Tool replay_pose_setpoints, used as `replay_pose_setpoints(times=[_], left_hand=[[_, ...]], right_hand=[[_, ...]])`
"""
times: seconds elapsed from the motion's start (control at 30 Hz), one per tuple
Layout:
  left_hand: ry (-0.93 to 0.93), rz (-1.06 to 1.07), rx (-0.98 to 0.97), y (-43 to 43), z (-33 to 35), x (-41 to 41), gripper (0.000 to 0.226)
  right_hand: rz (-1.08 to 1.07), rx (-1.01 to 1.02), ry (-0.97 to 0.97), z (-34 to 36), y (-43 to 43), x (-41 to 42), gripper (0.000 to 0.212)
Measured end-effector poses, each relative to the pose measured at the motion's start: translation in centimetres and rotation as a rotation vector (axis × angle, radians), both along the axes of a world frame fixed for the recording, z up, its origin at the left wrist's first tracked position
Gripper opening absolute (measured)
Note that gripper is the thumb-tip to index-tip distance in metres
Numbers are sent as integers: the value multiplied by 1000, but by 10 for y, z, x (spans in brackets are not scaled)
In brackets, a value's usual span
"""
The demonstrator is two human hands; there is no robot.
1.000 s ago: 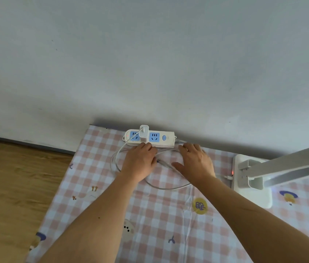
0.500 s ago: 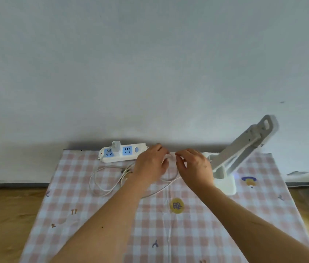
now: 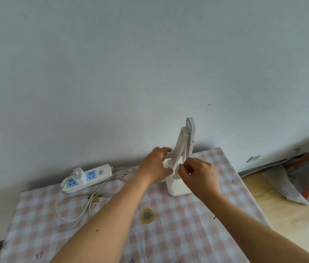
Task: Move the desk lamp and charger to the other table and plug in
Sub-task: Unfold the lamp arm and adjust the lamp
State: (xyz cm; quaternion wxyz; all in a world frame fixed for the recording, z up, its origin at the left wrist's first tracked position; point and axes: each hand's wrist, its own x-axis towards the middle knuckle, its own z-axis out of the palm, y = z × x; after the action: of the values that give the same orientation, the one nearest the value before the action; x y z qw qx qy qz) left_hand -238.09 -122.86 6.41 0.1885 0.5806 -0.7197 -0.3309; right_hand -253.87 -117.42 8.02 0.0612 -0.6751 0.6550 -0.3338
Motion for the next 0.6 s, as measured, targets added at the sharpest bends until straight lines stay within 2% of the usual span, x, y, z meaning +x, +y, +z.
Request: replay_pose_setpoints(times=[0.13, 0.27, 0.37, 0.5, 0.6], left_hand=[[34, 1, 14, -5, 8, -12, 58], [59, 10, 0, -9, 12, -20, 34], [53, 22, -18, -10, 14, -23, 25], [40, 26, -16, -11, 17, -19, 27], [31, 22, 3, -10, 19, -20, 28]], right_hand=[[-90, 224, 13, 3, -5, -25, 16], [17, 369, -4, 4, -15, -37, 54], [100, 404, -38, 8, -25, -38, 66], [162, 423, -70, 16, -40, -33, 62], [211, 466, -107, 20, -52, -28, 48]])
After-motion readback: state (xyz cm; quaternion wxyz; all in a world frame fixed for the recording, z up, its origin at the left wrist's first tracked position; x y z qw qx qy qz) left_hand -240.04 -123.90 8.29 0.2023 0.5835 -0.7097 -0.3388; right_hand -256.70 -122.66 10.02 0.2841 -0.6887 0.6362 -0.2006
